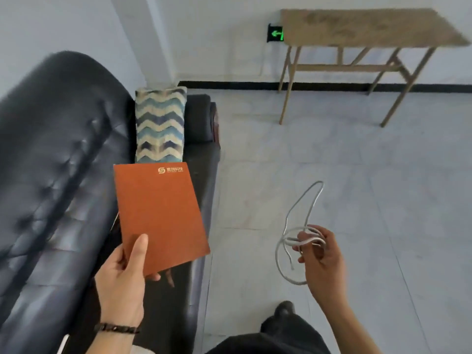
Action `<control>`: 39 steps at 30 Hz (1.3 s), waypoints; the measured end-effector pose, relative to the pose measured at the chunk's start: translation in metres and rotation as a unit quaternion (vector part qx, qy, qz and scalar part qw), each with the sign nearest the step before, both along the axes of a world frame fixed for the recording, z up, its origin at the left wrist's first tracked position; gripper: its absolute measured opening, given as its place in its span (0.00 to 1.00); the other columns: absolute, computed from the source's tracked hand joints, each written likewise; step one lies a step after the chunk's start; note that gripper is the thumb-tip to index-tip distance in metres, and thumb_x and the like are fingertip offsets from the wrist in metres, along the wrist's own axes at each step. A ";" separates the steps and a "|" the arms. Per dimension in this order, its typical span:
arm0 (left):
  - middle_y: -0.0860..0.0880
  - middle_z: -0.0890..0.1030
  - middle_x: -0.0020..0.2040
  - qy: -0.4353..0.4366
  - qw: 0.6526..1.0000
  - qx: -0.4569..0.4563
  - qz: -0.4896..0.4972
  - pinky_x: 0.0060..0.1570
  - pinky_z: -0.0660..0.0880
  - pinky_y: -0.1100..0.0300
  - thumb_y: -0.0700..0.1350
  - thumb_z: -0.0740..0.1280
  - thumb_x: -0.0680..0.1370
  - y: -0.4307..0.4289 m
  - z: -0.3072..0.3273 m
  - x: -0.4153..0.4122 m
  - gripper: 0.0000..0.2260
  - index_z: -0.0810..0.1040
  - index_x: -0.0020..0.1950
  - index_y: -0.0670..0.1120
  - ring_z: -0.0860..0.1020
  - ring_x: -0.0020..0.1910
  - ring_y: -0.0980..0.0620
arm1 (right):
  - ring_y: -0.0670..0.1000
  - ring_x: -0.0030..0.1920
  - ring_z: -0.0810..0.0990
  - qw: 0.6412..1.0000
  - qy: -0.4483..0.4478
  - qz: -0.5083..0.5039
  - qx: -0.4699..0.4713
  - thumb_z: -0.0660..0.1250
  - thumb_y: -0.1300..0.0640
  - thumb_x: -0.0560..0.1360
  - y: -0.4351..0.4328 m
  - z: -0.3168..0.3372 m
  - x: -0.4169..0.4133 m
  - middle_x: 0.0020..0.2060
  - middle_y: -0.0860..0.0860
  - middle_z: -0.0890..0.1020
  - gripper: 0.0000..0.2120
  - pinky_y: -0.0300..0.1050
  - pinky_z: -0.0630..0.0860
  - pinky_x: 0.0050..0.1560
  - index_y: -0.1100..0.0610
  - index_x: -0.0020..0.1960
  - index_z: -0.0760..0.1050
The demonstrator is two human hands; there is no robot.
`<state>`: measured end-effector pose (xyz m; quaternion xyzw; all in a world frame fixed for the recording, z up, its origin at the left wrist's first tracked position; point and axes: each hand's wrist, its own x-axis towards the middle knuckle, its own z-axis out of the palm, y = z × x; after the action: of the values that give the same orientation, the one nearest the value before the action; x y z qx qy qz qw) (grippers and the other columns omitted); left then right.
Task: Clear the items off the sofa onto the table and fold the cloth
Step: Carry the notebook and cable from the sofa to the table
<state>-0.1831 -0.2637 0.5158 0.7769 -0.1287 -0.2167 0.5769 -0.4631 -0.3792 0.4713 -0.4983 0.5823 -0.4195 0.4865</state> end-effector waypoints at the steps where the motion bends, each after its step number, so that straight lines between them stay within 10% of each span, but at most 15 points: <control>1: 0.49 0.82 0.37 -0.004 1.000 -0.002 -0.019 0.35 0.76 0.50 0.54 0.70 0.76 -0.026 0.000 -0.019 0.09 0.81 0.42 0.49 0.75 0.24 0.53 | 0.47 0.41 0.85 1.000 0.001 -0.013 0.008 0.66 0.64 0.79 -0.017 -0.001 -0.018 0.41 0.47 0.85 0.10 0.36 0.78 0.35 0.48 0.54 0.76; 11: 0.46 0.83 0.41 -0.030 0.991 0.007 -0.133 0.41 0.80 0.42 0.65 0.69 0.70 -0.256 0.004 -0.153 0.20 0.82 0.44 0.48 0.80 0.38 0.36 | 0.46 0.37 0.83 0.995 0.003 -0.098 0.026 0.68 0.57 0.79 -0.198 0.013 -0.153 0.40 0.49 0.87 0.12 0.31 0.76 0.36 0.45 0.59 0.74; 18: 0.45 0.82 0.38 0.006 0.991 -0.007 -0.135 0.25 0.75 0.60 0.58 0.70 0.73 -0.422 -0.021 -0.188 0.14 0.80 0.43 0.47 0.77 0.24 0.48 | 0.53 0.42 0.85 0.990 0.001 -0.136 0.029 0.70 0.54 0.77 -0.348 -0.010 -0.191 0.44 0.47 0.85 0.11 0.51 0.80 0.41 0.45 0.59 0.75; 23: 0.52 0.83 0.38 0.062 0.986 0.009 -0.155 0.38 0.77 0.50 0.59 0.70 0.72 -0.580 -0.029 -0.220 0.13 0.78 0.41 0.50 0.78 0.33 0.43 | 0.51 0.42 0.86 0.983 -0.009 -0.177 0.042 0.70 0.57 0.78 -0.473 -0.009 -0.226 0.42 0.48 0.85 0.09 0.37 0.79 0.37 0.49 0.56 0.76; 39: 0.51 0.83 0.36 0.069 0.938 -0.023 -0.339 0.28 0.73 0.57 0.55 0.71 0.74 -1.079 -0.020 -0.405 0.11 0.83 0.37 0.49 0.77 0.28 0.49 | 0.53 0.42 0.85 0.949 -0.033 -0.312 -0.026 0.69 0.53 0.76 -0.894 -0.010 -0.376 0.43 0.50 0.84 0.08 0.46 0.80 0.38 0.53 0.54 0.77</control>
<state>-0.5884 -1.3426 0.4954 0.6568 -0.3492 -0.4495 0.4946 -0.8395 -1.2733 0.4609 -0.2905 0.6810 -0.5815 0.3373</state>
